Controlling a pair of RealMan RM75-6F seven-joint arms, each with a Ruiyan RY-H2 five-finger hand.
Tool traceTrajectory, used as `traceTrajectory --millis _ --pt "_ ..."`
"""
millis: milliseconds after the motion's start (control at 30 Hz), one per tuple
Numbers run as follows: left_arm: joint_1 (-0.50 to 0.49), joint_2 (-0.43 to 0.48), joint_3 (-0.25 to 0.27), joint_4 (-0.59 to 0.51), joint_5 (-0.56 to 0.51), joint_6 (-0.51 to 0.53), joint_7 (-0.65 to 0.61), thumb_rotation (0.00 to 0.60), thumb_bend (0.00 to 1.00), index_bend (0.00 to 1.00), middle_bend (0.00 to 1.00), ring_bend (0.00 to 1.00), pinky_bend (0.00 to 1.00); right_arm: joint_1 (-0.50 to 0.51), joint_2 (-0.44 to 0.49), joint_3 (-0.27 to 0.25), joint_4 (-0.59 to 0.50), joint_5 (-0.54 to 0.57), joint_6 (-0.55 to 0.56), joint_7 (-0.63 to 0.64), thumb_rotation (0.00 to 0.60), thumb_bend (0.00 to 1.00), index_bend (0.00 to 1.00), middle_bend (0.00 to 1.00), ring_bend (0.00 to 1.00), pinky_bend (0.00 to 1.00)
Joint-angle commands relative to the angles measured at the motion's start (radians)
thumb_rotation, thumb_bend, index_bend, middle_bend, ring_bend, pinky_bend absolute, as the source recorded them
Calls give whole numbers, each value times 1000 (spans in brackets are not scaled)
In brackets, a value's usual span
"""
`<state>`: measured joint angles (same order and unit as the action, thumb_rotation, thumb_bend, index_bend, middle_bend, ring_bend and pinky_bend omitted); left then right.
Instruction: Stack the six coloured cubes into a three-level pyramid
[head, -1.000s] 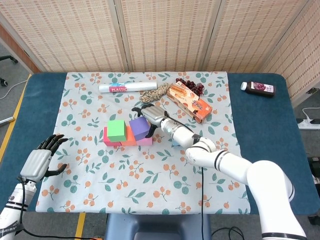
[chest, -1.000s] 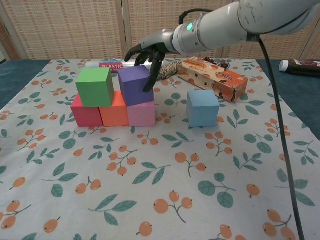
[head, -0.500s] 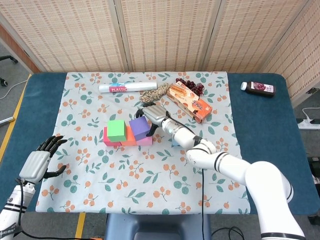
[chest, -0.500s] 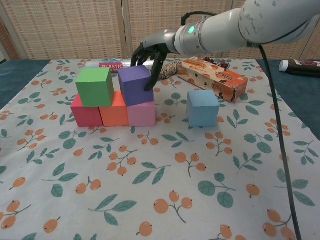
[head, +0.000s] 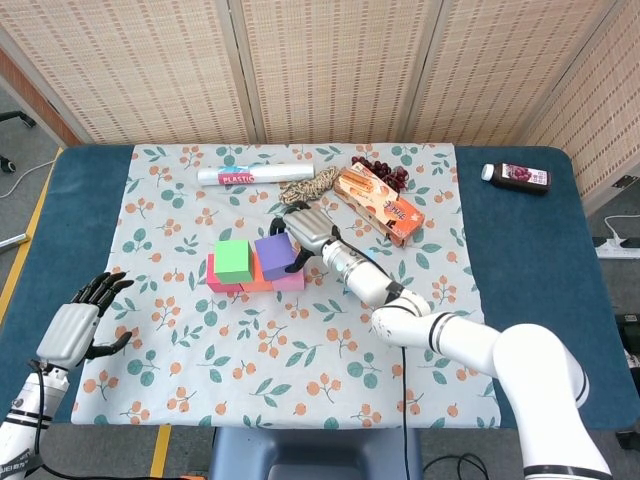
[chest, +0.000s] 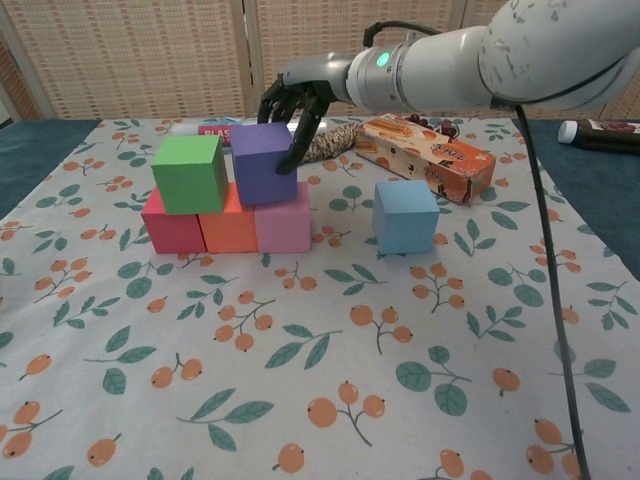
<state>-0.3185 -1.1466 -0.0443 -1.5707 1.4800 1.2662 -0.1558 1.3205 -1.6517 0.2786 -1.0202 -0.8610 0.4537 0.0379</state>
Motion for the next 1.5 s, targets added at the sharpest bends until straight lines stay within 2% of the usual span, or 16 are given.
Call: traceTrajectory --millis 33,333,567,1500 --pt "1 1 1 1 3 2 -2 600 295 145 70 17 140 5 0 -5 -25 66 27 -45 600 31 462 378 169 8" --pt "7 0 5 6 13 11 -14 600 296 145 69 17 141 43 -6 -24 -67 252 76 -158 600 32 460 378 170 8" --pt "10 -5 8 19 20 14 -28 600 295 144 68 16 141 65 -14 -35 -72 343 95 -214 600 32 458 378 170 8" --pt "11 -18 13 54 32 15 -66 600 297 134 55 9 140 107 -61 -31 -46 498 145 -343 600 32 441 378 170 1"
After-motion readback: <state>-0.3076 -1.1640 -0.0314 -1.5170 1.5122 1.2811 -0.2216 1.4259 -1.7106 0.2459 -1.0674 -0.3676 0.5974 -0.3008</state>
